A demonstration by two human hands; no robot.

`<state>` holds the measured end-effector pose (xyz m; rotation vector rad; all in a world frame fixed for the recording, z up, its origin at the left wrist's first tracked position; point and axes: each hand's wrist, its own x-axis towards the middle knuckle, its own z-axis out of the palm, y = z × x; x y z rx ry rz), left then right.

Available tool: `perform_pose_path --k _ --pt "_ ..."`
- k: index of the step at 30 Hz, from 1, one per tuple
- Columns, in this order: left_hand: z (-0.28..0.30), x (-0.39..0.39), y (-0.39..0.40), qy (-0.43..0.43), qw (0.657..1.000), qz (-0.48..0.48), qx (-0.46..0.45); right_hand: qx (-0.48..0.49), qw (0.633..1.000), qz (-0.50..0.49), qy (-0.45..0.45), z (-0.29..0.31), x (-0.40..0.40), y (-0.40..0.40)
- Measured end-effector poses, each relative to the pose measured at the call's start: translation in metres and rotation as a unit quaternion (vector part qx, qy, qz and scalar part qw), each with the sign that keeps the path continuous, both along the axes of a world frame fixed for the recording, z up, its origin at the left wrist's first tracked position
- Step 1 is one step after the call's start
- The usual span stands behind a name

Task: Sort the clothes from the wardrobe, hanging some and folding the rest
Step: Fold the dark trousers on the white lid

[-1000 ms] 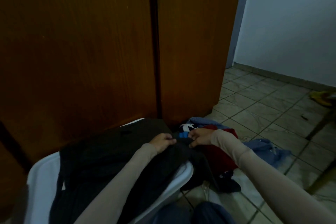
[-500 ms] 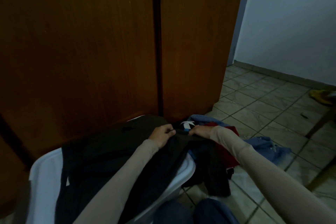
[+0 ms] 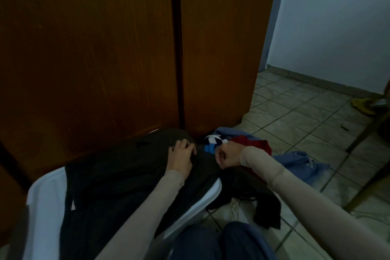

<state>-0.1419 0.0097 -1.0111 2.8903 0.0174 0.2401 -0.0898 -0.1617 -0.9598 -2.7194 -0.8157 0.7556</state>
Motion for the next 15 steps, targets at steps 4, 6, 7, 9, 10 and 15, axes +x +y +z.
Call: perform_pose_path --k 4,6,7,9,10,15 --pt "-0.011 -0.001 -0.009 0.006 0.997 -0.079 -0.010 -0.027 0.998 0.018 0.046 -0.018 -0.006 -0.006" --pt "-0.015 0.001 -0.012 0.014 0.995 -0.099 -0.004 -0.004 0.999 0.020 0.032 -0.026 -0.007 -0.008" --pt "-0.016 0.002 -0.011 0.025 0.994 -0.104 0.008 0.000 1.000 0.024 0.019 -0.028 -0.008 -0.008" --pt "-0.018 0.003 -0.008 0.048 0.992 -0.103 0.046 0.011 0.999 0.034 -0.041 -0.031 -0.010 -0.007" --pt "-0.018 0.004 -0.007 0.055 0.991 -0.098 0.069 0.025 0.996 0.038 -0.073 -0.031 -0.011 -0.006" --pt "-0.018 0.006 -0.007 0.091 0.987 -0.057 0.119 0.057 0.984 0.081 -0.147 -0.031 -0.021 -0.005"
